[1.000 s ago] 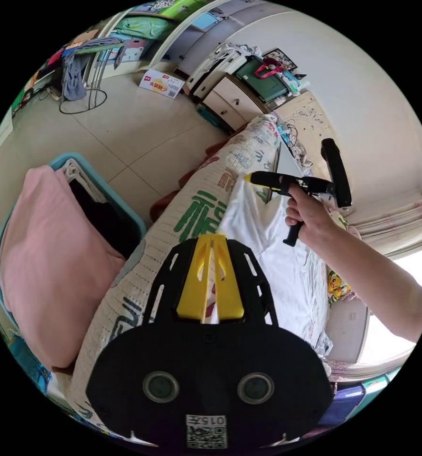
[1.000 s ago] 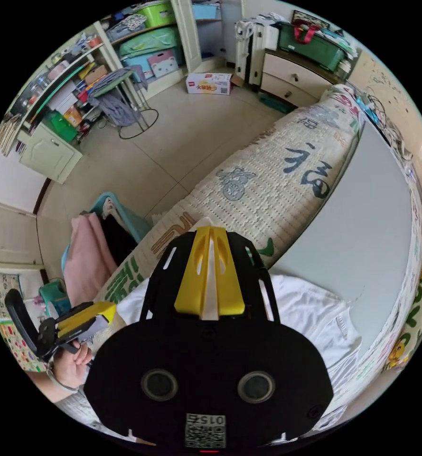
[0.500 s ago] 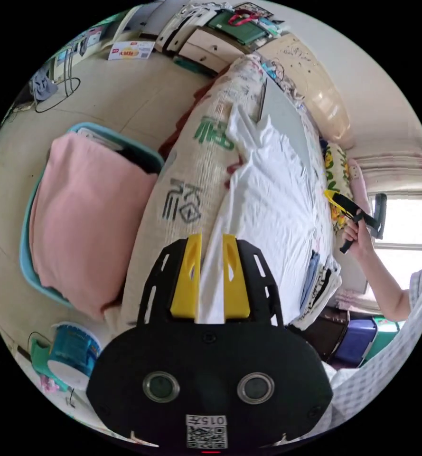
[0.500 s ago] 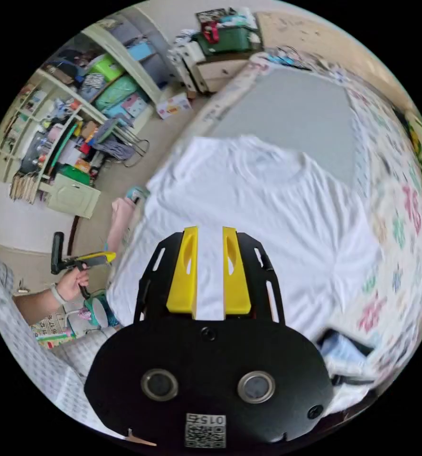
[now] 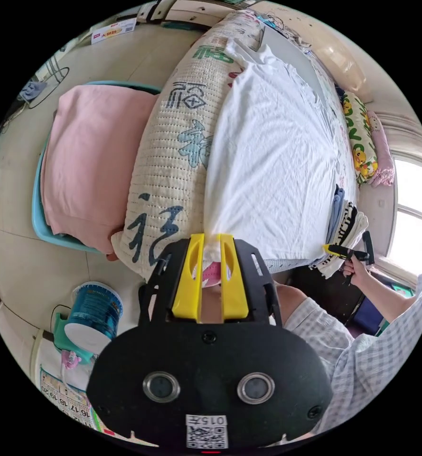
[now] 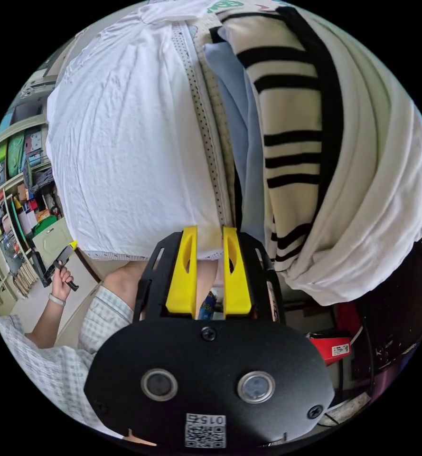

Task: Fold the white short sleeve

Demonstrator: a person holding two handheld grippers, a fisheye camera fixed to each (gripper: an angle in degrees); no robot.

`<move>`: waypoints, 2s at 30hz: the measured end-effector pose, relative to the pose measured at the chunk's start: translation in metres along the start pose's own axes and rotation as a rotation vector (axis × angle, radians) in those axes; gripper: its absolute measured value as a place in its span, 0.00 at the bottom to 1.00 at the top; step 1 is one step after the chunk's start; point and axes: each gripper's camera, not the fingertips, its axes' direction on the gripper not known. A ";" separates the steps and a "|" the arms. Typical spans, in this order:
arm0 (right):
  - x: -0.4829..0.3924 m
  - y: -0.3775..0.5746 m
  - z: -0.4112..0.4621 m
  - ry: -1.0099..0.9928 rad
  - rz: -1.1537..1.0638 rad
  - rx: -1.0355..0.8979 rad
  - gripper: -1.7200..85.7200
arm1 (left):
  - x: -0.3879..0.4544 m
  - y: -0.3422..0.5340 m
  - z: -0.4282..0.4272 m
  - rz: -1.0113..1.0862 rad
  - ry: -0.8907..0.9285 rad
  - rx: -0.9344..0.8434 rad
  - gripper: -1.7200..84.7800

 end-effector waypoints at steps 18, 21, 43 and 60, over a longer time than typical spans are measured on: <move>-0.027 -0.016 0.047 0.101 -0.089 0.001 0.01 | 0.099 -0.011 -0.024 0.004 -0.209 -0.033 0.02; -0.044 -0.014 0.059 0.185 -0.114 0.051 0.01 | 0.118 -0.009 -0.023 -0.018 -0.234 -0.013 0.02; -0.073 -0.050 0.115 0.314 -0.069 0.133 0.02 | 0.242 -0.050 0.023 0.033 -0.532 -0.089 0.01; -0.084 -0.104 0.156 0.491 0.002 0.042 0.01 | 0.253 -0.110 0.067 -0.058 -0.559 -0.223 0.01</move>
